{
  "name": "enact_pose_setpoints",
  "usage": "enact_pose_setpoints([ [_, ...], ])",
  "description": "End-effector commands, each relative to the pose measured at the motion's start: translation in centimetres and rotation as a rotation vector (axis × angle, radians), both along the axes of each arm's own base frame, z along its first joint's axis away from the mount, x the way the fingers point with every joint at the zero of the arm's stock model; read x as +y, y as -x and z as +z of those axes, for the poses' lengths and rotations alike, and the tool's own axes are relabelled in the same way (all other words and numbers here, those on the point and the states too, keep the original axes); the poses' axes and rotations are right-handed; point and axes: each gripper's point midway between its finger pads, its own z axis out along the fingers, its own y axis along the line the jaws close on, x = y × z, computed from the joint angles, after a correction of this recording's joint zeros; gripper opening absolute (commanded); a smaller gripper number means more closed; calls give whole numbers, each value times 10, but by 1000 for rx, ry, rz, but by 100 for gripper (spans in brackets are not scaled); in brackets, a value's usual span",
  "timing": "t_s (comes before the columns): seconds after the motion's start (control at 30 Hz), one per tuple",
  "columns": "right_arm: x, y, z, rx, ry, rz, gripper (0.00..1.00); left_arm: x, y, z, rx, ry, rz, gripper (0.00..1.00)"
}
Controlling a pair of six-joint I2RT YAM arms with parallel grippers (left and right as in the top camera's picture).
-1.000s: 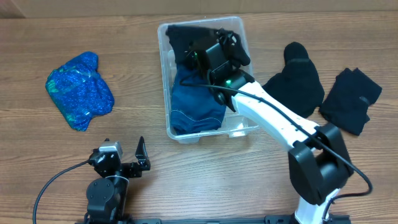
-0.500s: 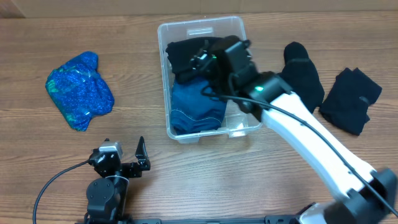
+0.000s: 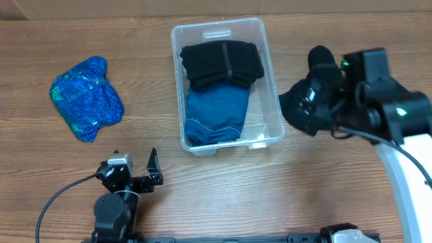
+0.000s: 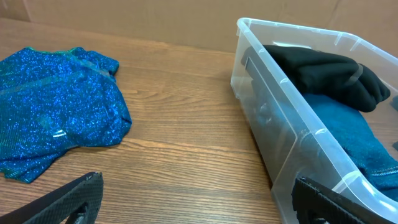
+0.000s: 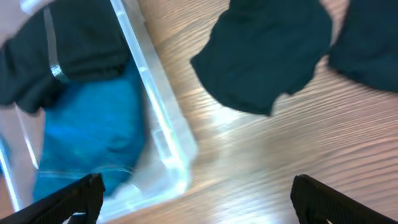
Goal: Pack container
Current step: 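Release the black garment and pull the right gripper back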
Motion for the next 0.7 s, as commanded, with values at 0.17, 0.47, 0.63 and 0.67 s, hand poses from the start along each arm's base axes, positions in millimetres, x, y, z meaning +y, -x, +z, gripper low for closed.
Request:
enact_pose_setpoints([
  [0.17,0,33,14,-124,56,208,100,7,0,-5,3,-46,28,100],
  [0.47,0,32,8,-93,57,209,100,0,0,-5,4,-33,-8,100],
  [0.63,0,32,7,-91,57,209,100,-14,4,-11,61,275,-8,100],
  [0.67,0,32,7,-91,57,209,100,-13,9,-13,99,270,-1,100],
])
